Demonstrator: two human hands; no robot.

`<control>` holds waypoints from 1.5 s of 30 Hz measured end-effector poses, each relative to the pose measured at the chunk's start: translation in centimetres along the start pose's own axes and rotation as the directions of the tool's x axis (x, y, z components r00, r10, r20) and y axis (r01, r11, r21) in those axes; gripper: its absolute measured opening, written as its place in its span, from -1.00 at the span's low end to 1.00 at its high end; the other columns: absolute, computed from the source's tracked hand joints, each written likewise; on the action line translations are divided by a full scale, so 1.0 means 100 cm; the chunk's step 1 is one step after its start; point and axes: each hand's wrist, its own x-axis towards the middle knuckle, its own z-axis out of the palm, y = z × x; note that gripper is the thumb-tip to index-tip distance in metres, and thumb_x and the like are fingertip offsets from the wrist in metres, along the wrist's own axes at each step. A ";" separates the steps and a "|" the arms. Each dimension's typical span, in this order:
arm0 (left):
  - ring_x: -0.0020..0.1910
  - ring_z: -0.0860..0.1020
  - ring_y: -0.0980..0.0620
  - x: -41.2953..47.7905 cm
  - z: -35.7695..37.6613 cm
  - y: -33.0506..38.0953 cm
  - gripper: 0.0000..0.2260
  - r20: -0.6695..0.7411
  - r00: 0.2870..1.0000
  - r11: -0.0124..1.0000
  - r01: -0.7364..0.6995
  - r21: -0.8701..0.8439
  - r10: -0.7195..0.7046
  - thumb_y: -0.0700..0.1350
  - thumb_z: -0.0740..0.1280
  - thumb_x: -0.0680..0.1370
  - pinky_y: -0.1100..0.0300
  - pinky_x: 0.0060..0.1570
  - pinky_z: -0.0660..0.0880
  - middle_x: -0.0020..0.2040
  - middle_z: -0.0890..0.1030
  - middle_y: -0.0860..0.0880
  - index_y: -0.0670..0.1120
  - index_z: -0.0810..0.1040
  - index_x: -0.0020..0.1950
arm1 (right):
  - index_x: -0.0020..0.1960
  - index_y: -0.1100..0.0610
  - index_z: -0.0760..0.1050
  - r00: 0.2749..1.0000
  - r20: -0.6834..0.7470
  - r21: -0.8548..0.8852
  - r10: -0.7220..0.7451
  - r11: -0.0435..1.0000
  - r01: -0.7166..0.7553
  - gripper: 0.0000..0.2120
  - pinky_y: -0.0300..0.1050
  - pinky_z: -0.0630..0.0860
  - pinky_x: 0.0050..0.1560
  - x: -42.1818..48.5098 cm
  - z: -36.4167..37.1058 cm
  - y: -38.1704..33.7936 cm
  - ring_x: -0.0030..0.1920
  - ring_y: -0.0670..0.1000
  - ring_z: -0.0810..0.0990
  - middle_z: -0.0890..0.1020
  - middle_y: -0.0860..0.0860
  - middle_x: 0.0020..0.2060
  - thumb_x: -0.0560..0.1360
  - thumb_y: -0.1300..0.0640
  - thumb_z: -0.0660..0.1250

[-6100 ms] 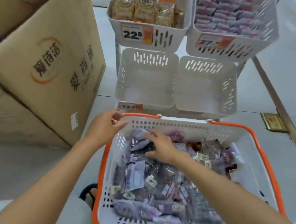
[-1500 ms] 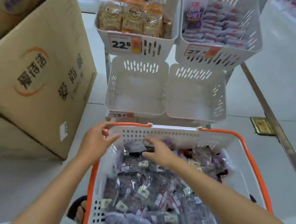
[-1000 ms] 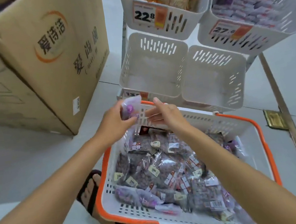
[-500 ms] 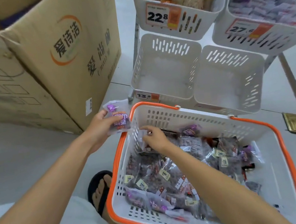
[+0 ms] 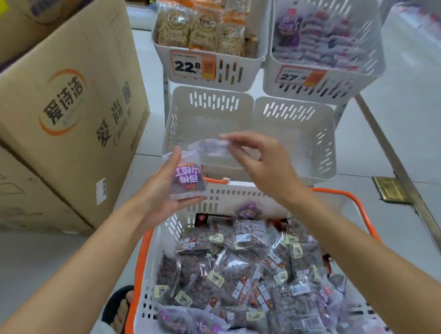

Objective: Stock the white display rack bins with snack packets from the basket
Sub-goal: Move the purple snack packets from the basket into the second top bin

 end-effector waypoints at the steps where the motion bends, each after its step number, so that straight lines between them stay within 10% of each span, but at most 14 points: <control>1: 0.13 0.65 -0.15 -0.003 0.007 0.001 -0.46 0.053 0.999 1.000 0.002 -0.028 -0.001 0.22 0.26 0.53 -0.07 0.08 0.62 0.22 0.63 -0.20 -0.09 0.46 0.39 | 0.17 0.17 0.63 0.995 0.095 -0.018 -0.042 0.999 0.044 -0.79 -0.29 0.51 0.21 -0.007 0.003 -0.002 0.12 -0.21 0.60 0.66 -0.06 0.11 0.54 0.26 0.38; 5: -0.07 0.70 -0.04 -0.002 0.022 -0.001 -0.57 -0.073 0.993 0.987 -0.107 -0.118 0.098 -0.20 0.32 0.59 0.11 -0.10 0.66 0.18 0.64 -0.19 -0.19 0.36 0.45 | 0.40 0.02 0.46 0.971 0.199 0.048 0.134 0.988 -0.147 -0.52 -0.42 0.31 0.31 -0.026 0.005 0.003 0.36 -0.18 0.40 0.45 -0.11 0.40 0.50 0.12 0.44; 9: 0.07 0.67 -0.10 -0.006 0.029 0.001 -0.47 0.005 0.997 0.997 -0.079 0.012 0.079 -0.25 0.43 0.50 0.11 -0.07 0.65 0.23 0.62 -0.20 -0.19 0.33 0.43 | 0.42 0.06 0.37 0.864 0.264 0.251 0.429 0.835 -0.491 -0.47 0.01 0.56 0.23 -0.029 0.001 0.007 0.22 0.00 0.56 0.52 -0.01 0.32 0.52 -0.07 0.39; 15: 0.00 0.67 -0.11 -0.012 0.027 0.020 -0.65 0.047 0.994 0.977 -0.103 0.185 0.096 -0.35 0.36 0.54 0.15 -0.07 0.65 0.16 0.60 -0.26 -0.19 0.40 0.29 | 0.16 0.13 0.54 0.894 0.173 0.305 0.414 0.841 -0.448 -0.75 0.04 0.58 0.17 -0.032 -0.025 0.011 0.00 0.01 0.66 0.69 0.05 -0.01 0.50 0.18 0.44; 19: -0.19 0.66 0.10 -0.015 0.034 0.038 -0.82 0.161 0.966 0.747 -0.257 0.614 0.200 -0.07 0.36 0.58 0.34 -0.20 0.57 -0.07 0.72 -0.07 -0.07 0.65 0.14 | 0.17 0.04 0.53 0.931 0.239 0.217 0.277 0.919 -0.329 -0.72 -0.12 0.61 0.05 -0.030 -0.048 0.006 -0.01 0.00 0.68 0.69 0.00 -0.02 0.49 0.20 0.44; 25: 0.03 0.68 -0.10 0.005 0.076 0.073 -0.38 0.338 0.936 0.732 -0.295 0.613 0.094 0.27 -0.03 0.63 0.09 0.16 0.54 0.01 0.70 -0.15 -0.16 0.64 0.13 | 0.28 0.08 0.49 0.944 0.247 -0.007 0.218 0.975 -0.223 -0.68 -0.40 0.46 0.15 -0.003 -0.064 0.002 0.05 -0.17 0.51 0.46 0.01 0.20 0.54 0.13 0.39; 28: -0.03 0.67 0.02 0.028 0.102 0.090 -0.32 0.380 0.924 0.646 -0.321 0.692 0.051 0.43 0.22 0.45 0.17 0.03 0.54 0.03 0.68 -0.10 -0.13 0.53 0.22 | 0.36 0.07 0.42 0.942 0.285 0.134 0.175 0.966 -0.220 -0.61 -0.45 0.47 0.04 0.016 -0.075 -0.001 0.02 -0.32 0.52 0.48 0.04 0.22 0.55 0.19 0.38; 31: -0.07 0.64 0.07 0.050 0.126 0.111 -0.33 0.334 0.937 0.660 -0.314 0.682 0.100 0.23 0.54 0.32 0.23 -0.13 0.56 0.07 0.60 -0.07 -0.10 0.40 0.25 | 0.24 0.02 0.43 0.944 0.308 0.229 0.120 0.954 -0.195 -0.58 -0.24 0.56 -0.18 0.041 -0.090 0.000 -0.15 -0.06 0.64 0.63 0.14 -0.03 0.49 0.36 0.41; 37: 0.01 0.59 0.02 0.112 0.169 0.145 -0.35 0.215 0.842 0.608 -0.512 0.606 0.495 0.17 0.60 0.27 0.23 -0.09 0.53 0.07 0.57 -0.06 -0.01 0.43 0.24 | 0.29 0.08 0.41 0.965 0.095 0.238 0.243 0.936 -0.259 -0.66 -0.24 0.58 -0.13 0.102 -0.127 0.026 -0.04 -0.14 0.66 0.62 0.03 0.06 0.55 0.14 0.39; 41: 0.22 0.47 0.13 0.151 0.195 0.170 -0.25 0.319 0.797 0.591 -0.598 0.541 0.514 0.24 0.34 0.41 0.21 0.21 0.47 0.24 0.47 0.08 -0.03 0.26 0.52 | 0.27 0.08 0.46 0.916 -0.220 0.316 0.336 0.913 -0.259 -0.70 -0.19 0.59 -0.03 0.152 -0.159 0.061 0.03 -0.08 0.66 0.66 -0.01 0.06 0.57 0.08 0.37; 45: 0.42 0.36 0.09 0.204 0.193 0.177 -0.14 0.360 0.782 0.392 -0.583 0.712 0.509 0.23 0.49 0.40 0.04 0.43 0.31 0.49 0.36 0.07 0.01 0.18 0.58 | 0.26 0.12 0.44 0.888 -0.242 0.326 0.391 0.895 -0.305 -0.71 -0.32 0.52 -0.15 0.204 -0.172 0.085 -0.01 -0.09 0.63 0.63 -0.02 0.04 0.60 0.04 0.32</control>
